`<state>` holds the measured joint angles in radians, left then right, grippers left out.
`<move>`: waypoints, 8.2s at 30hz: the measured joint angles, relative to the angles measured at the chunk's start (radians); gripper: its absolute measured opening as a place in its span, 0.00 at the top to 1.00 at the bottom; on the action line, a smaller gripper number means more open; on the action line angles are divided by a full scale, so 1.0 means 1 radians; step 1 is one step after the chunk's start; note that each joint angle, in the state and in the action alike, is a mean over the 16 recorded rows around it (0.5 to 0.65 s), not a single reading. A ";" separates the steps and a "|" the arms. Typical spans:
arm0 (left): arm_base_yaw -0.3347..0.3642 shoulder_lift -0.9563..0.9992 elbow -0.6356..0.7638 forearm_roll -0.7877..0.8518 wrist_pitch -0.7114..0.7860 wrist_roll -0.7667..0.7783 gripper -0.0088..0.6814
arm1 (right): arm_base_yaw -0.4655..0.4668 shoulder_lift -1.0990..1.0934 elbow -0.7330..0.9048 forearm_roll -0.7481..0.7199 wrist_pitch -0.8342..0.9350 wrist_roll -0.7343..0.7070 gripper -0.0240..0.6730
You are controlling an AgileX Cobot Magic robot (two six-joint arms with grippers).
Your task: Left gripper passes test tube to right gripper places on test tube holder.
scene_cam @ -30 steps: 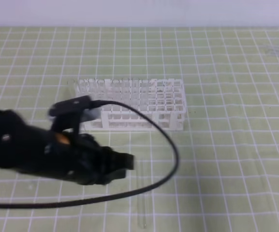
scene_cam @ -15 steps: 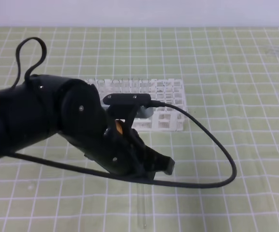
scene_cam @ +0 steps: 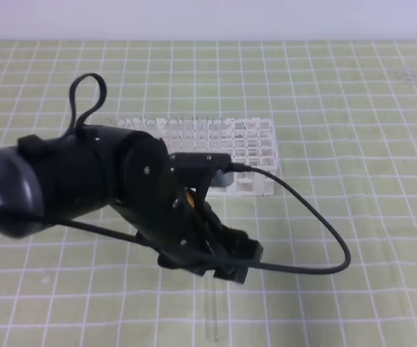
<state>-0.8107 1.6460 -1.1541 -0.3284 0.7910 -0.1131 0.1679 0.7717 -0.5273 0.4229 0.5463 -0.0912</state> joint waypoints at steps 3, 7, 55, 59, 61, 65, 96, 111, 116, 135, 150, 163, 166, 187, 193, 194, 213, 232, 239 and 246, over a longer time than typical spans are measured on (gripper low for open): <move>-0.022 0.025 -0.035 0.042 0.055 -0.056 0.37 | 0.000 0.000 0.000 0.000 -0.001 0.000 0.99; -0.054 0.057 -0.093 0.101 0.146 -0.143 0.38 | 0.000 0.000 0.000 0.000 -0.002 0.000 0.99; -0.105 0.334 -0.206 0.213 0.263 -0.276 0.40 | 0.000 0.000 0.000 0.007 -0.003 0.000 0.99; -0.100 0.333 -0.206 0.220 0.262 -0.276 0.40 | 0.000 0.000 0.000 0.008 -0.003 0.000 0.99; -0.097 0.331 -0.205 0.223 0.261 -0.275 0.40 | 0.000 0.000 0.000 0.008 -0.003 0.000 0.99; -0.091 0.330 -0.205 0.230 0.256 -0.273 0.40 | 0.000 0.000 0.000 0.008 -0.003 0.000 0.99; -0.082 0.355 -0.211 0.236 0.250 -0.228 0.45 | 0.000 0.000 0.000 0.023 0.001 0.000 0.99; -0.081 0.355 -0.211 0.236 0.270 -0.241 0.77 | 0.000 0.000 0.000 0.032 0.001 -0.015 0.99; -0.081 0.348 -0.210 0.236 0.284 -0.242 0.81 | 0.000 0.000 0.000 0.036 0.001 -0.020 0.99; -0.081 0.213 -0.258 0.276 0.310 -0.228 0.82 | 0.000 0.000 0.000 0.038 0.011 -0.022 0.99; -0.081 -0.224 -0.065 0.394 0.050 -0.185 0.86 | 0.001 0.078 -0.124 0.095 0.106 -0.099 0.99; -0.081 -0.530 0.366 0.434 -0.424 -0.227 0.86 | 0.154 0.259 -0.331 0.212 0.138 -0.222 0.99; -0.081 -0.564 0.439 0.442 -0.532 -0.228 0.86 | 0.219 0.292 -0.369 0.207 0.122 -0.231 0.99; -0.081 -0.602 0.630 0.473 -1.018 -0.127 0.85 | 0.610 0.180 -0.253 0.149 -0.441 -0.363 0.98; -0.081 -0.602 0.630 0.472 -1.037 -0.098 0.84 | 0.728 0.162 -0.213 0.167 -0.590 -0.389 0.88; -0.081 -0.602 0.630 0.472 -1.043 -0.094 0.84 | 0.744 0.166 -0.212 0.169 -0.606 -0.389 0.85; -0.081 -0.602 0.630 0.473 -1.102 -0.084 0.86 | 0.858 0.332 -0.234 0.173 -0.884 -0.387 0.34; -0.081 -0.603 0.630 0.474 -1.103 -0.078 0.86 | 0.858 0.480 -0.345 0.171 -0.906 -0.383 0.34; -0.081 -0.603 0.630 0.474 -1.104 -0.078 0.86 | 0.858 0.516 -0.373 0.168 -0.908 -0.382 0.38; -0.081 -0.602 0.630 0.474 -1.103 -0.078 0.86 | 0.858 0.525 -0.378 0.140 -0.909 -0.358 0.51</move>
<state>-0.8919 1.0438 -0.5240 0.1453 -0.3118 -0.1910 1.0259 1.2967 -0.9055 0.5629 -0.3631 -0.4491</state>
